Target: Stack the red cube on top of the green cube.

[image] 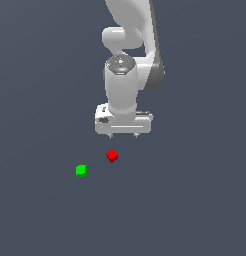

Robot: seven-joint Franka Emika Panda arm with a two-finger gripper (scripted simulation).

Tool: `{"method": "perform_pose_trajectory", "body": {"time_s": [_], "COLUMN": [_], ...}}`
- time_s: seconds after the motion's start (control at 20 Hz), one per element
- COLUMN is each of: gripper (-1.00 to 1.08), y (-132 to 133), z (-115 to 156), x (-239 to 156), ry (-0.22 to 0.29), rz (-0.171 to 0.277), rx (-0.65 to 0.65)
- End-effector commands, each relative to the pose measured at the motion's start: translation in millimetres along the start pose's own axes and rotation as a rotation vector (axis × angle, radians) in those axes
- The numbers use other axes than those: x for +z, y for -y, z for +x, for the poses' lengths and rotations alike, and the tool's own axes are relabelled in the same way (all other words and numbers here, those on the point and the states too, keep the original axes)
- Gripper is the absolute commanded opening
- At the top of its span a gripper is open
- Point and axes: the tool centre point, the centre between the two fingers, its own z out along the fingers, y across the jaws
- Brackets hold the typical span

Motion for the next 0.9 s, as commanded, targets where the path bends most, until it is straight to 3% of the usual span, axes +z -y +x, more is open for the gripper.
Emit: {"method": "perform_pose_trajectory", "body": {"time_s": [0.0,0.45,0.85], "gripper": [1.0,1.0,1.0], "y": [0.0,-4.0,-14.8], "z": [0.0,-0.9,-2.4], "x": [0.0,7.8,28.0], "ry": [0.0,0.002,0.008], "rz": [0.0,-0.001,-0.002], "rx": [0.0,-0.049,-0.176]}}
